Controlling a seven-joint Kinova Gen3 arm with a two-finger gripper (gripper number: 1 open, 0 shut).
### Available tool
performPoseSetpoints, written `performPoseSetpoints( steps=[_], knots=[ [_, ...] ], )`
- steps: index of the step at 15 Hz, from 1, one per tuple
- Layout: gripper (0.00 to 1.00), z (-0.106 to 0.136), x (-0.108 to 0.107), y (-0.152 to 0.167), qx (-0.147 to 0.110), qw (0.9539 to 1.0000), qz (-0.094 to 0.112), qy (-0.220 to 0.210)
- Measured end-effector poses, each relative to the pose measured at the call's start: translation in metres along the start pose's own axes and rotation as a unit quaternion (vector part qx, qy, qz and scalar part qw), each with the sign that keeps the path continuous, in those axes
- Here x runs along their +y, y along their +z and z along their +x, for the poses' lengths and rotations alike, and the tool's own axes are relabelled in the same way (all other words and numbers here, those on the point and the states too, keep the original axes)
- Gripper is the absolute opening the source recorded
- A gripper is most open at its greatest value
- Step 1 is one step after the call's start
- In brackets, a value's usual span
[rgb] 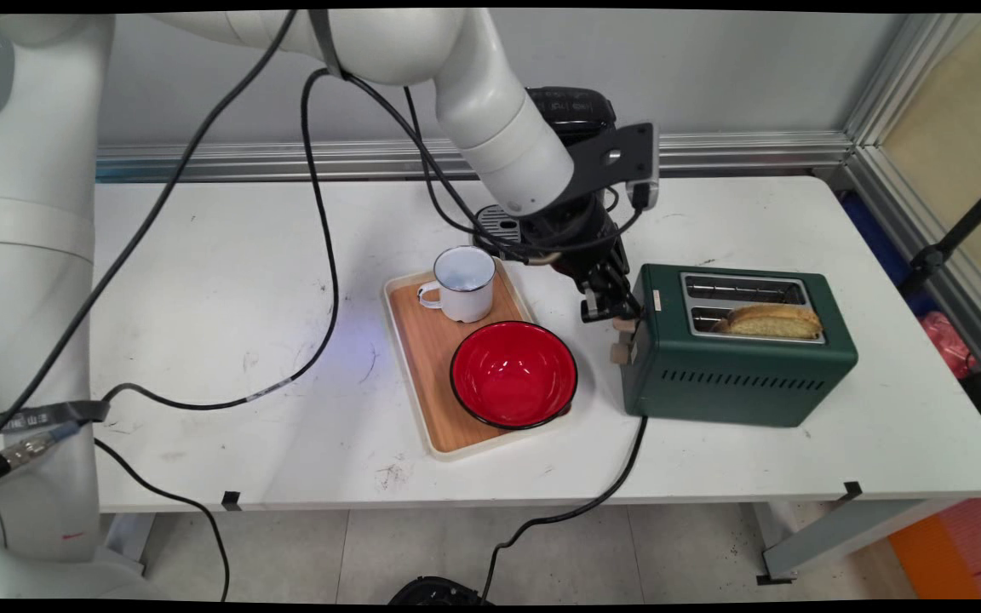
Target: Press the toaster switch
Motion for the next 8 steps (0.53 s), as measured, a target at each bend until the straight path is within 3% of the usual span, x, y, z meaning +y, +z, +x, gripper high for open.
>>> performPoseSetpoints(
  steps=[8],
  knots=[
    [0.00,-0.003,0.000,0.017,-0.017,0.9998,-0.001,-0.007]
  ],
)
